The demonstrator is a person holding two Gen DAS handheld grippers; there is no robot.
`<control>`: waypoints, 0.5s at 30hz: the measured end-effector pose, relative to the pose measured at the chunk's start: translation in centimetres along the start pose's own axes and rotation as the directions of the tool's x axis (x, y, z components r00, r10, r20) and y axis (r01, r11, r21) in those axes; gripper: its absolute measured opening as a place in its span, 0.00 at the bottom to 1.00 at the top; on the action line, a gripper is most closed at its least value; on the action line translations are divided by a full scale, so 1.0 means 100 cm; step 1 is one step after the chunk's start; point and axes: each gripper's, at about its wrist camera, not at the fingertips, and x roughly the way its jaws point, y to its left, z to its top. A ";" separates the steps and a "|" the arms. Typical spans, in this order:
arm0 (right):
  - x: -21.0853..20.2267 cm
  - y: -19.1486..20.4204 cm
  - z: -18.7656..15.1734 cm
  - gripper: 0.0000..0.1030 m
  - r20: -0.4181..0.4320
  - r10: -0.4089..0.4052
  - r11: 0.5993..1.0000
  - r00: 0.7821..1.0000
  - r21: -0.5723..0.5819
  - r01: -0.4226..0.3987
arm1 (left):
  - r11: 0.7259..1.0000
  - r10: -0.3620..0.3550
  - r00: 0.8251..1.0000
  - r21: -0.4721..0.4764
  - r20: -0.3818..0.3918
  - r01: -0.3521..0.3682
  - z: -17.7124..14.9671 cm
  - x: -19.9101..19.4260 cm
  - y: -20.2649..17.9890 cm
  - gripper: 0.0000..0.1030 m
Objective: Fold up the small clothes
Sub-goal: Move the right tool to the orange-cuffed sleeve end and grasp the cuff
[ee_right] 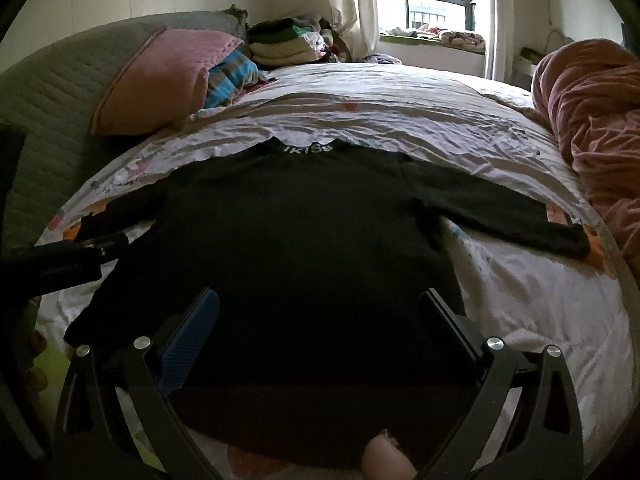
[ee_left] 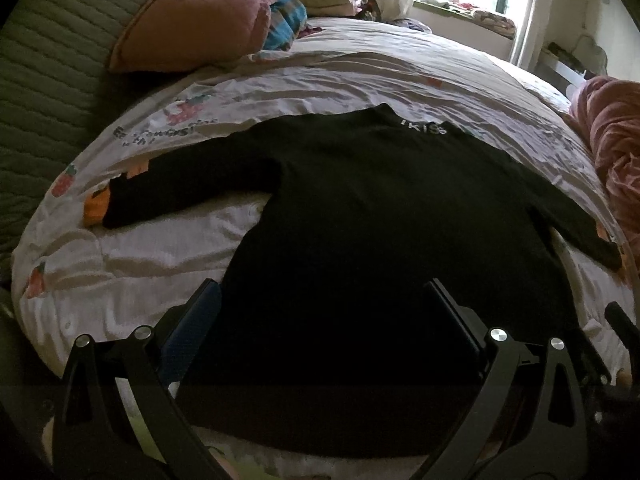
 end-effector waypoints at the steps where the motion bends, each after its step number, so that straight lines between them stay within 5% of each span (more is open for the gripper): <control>1: 0.002 -0.001 0.004 0.96 0.003 -0.002 1.000 1.000 0.002 0.002 | 1.000 -0.001 1.000 0.001 -0.002 0.001 0.003 0.002 -0.001 0.91; 15: 0.030 -0.028 0.050 0.96 0.021 -0.014 0.998 1.000 0.068 0.012 | 0.998 -0.042 0.999 0.039 -0.010 0.042 0.041 0.019 -0.028 0.91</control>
